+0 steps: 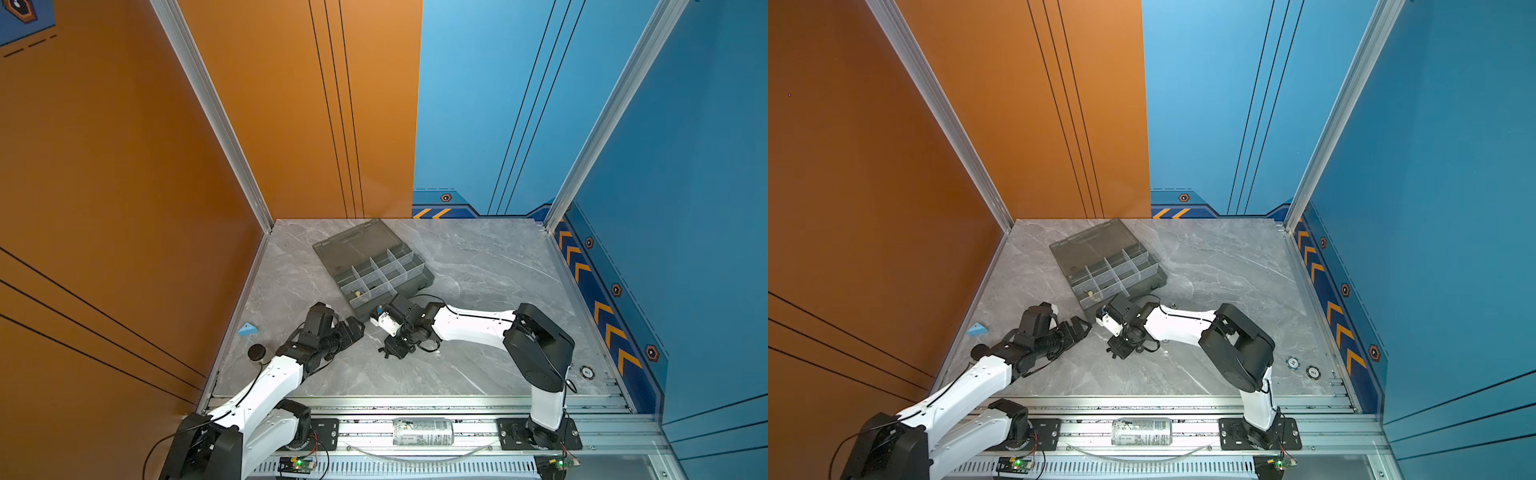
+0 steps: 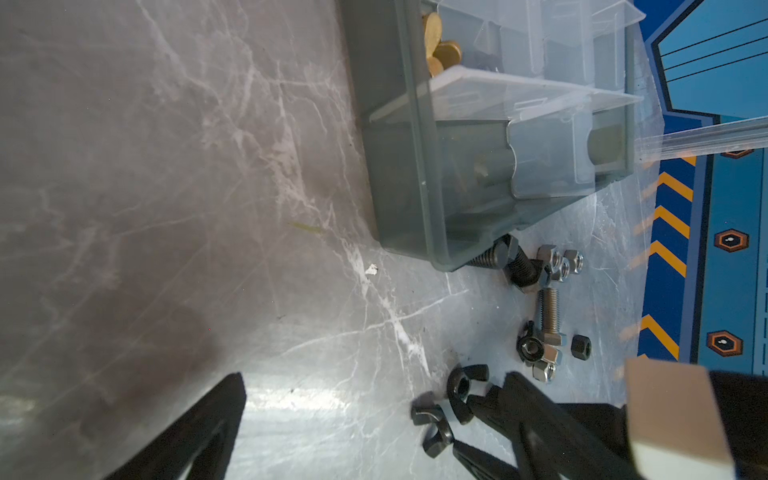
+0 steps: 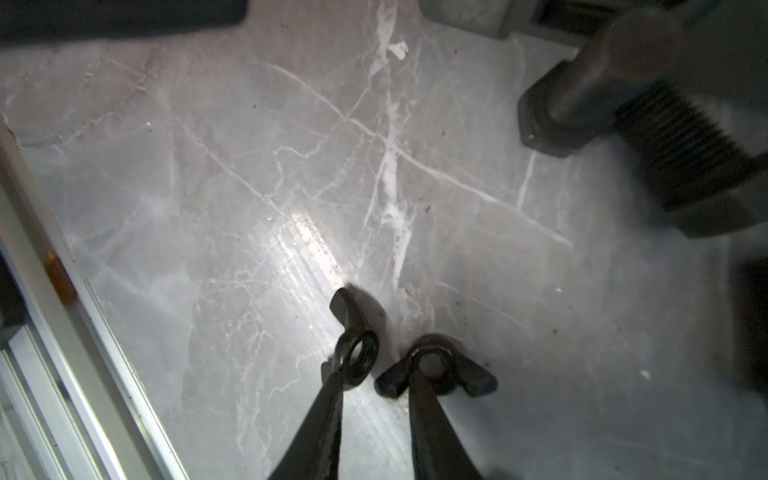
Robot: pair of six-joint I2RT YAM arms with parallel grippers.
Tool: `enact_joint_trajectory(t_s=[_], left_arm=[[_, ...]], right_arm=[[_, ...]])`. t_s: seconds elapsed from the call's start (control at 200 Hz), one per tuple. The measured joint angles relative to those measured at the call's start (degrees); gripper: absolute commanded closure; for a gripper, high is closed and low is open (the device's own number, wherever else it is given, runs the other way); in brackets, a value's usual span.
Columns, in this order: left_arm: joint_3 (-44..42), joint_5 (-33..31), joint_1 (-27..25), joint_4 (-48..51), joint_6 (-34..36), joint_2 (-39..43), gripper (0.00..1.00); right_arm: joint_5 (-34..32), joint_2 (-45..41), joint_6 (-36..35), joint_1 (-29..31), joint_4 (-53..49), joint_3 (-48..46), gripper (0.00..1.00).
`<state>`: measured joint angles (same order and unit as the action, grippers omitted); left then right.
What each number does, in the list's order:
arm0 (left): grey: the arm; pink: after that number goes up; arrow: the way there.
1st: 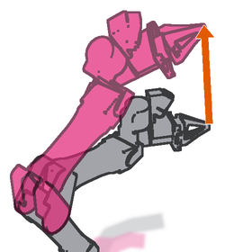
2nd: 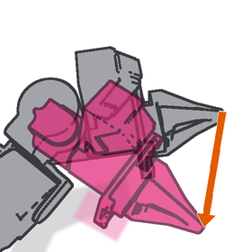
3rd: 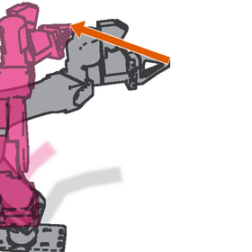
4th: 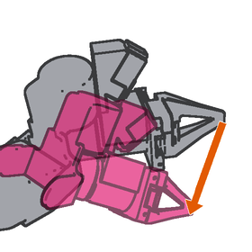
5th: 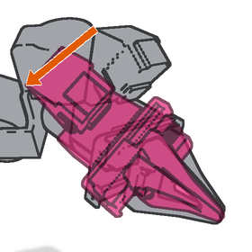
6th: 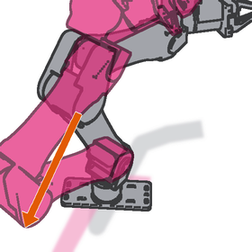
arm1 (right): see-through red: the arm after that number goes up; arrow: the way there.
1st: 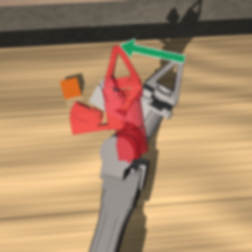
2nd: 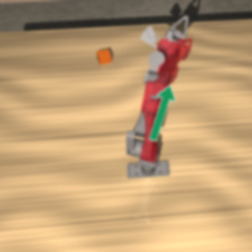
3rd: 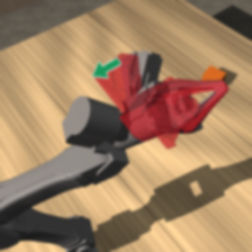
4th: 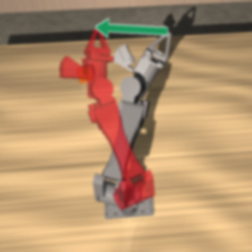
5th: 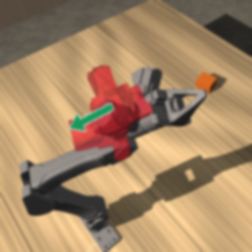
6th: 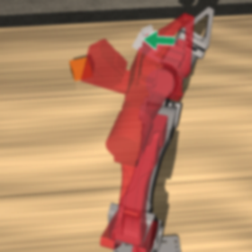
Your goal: Sort the screws and nuts into containers
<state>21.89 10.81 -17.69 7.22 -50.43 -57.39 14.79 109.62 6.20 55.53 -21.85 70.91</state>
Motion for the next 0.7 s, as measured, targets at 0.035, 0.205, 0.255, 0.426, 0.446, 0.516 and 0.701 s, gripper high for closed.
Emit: enact_joint_trajectory(t_s=[0.035, 0.205, 0.255, 0.426, 0.446, 0.516, 0.701], left_arm=[[0.0, 0.0, 0.0, -0.02, 0.0, 0.0, 0.02], [0.0, 0.0, 0.0, -0.02, 0.0, 0.0, 0.02], [0.0, 0.0, 0.0, -0.04, 0.0, 0.0, 0.02], [0.0, 0.0, 0.0, -0.13, 0.0, 0.0, 0.02], [0.0, 0.0, 0.0, -0.15, 0.0, 0.0, 0.02], [-0.02, 0.0, 0.0, -0.17, -0.02, 0.0, 0.02], [-0.11, 0.0, 0.0, -0.2, -0.02, 0.0, 0.02]], right_arm=[[0.02, 0.0, 0.02, 0.15, -0.02, 0.0, 0.66], [-0.02, 0.0, 0.0, 0.5, -0.02, 0.28, 0.63], [-0.04, 0.0, -0.02, 0.52, -0.04, 0.39, 0.63], [-0.79, 0.0, -0.02, 0.81, -0.13, 0.94, 0.61], [-0.94, 0.0, -0.02, 0.85, -0.17, 1.05, 0.61], [-1.36, 0.0, 0.0, 1.11, -0.2, 1.27, 0.61], [-1.97, 0.0, 0.04, 2.64, -0.5, 2.34, 0.61]])
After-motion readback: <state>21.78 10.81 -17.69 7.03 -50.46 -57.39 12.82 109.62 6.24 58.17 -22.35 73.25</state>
